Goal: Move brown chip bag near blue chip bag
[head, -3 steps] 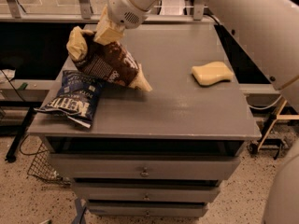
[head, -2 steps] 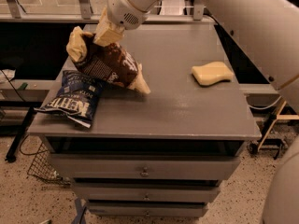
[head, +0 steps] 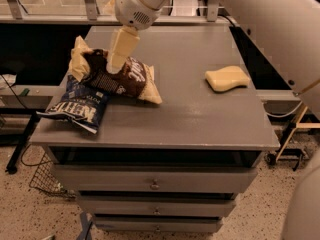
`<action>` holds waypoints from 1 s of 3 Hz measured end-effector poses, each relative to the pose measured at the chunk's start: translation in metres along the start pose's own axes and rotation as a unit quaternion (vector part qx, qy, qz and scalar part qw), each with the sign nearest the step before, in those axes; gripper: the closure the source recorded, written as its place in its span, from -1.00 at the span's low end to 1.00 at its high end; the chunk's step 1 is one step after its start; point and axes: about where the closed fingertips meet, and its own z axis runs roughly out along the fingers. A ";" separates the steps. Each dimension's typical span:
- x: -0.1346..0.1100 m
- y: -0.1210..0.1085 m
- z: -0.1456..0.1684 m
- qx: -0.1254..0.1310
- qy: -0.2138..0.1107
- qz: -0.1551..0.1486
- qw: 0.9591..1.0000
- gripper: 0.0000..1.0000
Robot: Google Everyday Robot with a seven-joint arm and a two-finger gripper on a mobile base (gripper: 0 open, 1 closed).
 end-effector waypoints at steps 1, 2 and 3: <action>0.015 0.012 -0.041 0.012 0.030 0.016 0.999 -1.00; 0.038 0.035 -0.094 0.042 0.056 0.055 0.996 -1.00; 0.046 0.039 -0.104 0.048 0.062 0.062 0.995 -1.00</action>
Offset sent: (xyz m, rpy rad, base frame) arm -0.0790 -0.2063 0.0486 -0.0800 0.0060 -0.3811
